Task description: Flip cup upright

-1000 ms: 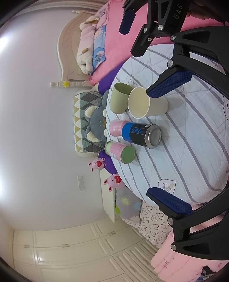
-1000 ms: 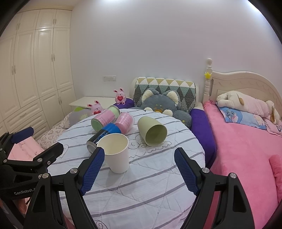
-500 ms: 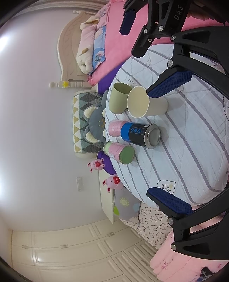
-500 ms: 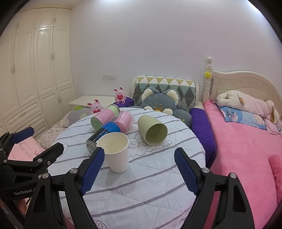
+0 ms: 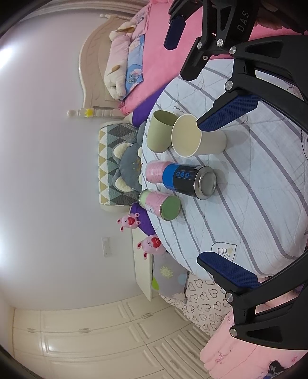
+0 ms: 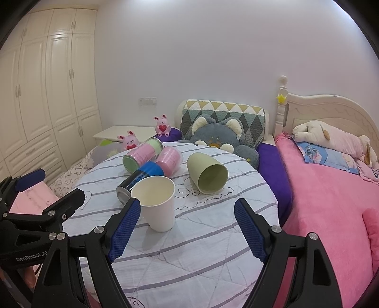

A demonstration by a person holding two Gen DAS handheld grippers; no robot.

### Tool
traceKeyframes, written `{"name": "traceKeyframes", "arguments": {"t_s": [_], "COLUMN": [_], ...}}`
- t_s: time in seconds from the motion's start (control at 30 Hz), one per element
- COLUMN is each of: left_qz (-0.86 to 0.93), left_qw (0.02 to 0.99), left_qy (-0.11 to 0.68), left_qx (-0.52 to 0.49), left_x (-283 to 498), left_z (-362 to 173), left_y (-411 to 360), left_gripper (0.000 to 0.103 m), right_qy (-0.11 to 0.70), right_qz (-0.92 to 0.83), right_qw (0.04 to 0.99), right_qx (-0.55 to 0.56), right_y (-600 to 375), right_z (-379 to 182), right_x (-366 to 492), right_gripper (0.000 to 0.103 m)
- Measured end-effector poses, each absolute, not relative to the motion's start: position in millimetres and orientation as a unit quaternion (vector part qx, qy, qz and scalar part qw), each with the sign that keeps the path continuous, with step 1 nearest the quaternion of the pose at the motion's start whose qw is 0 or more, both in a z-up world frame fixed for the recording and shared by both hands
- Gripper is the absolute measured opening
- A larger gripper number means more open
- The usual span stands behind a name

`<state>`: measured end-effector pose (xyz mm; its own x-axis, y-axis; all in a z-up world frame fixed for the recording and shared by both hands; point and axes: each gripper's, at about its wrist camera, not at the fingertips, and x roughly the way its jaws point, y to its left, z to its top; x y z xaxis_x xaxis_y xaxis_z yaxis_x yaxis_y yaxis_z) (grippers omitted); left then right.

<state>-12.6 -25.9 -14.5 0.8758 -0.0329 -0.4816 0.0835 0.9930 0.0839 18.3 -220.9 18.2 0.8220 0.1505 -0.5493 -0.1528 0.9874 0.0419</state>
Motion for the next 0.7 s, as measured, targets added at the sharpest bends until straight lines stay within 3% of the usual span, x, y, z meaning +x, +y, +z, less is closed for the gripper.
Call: {"name": "traceKeyframes", "arguments": {"t_s": [0.7], "left_qz": [-0.049], "left_qw": [0.962], "left_qy": [0.264], "left_qx": [0.045], "left_x": [3], "left_z": [-25], "left_y": [-8], "left_gripper": [0.103], "right_qy": [0.336], "right_qz": [0.109], "right_qw": [0.935], "right_qx": [0.001], "right_y": [-207], "right_z": [-8], "right_x": [44], "right_gripper": [0.083]}}
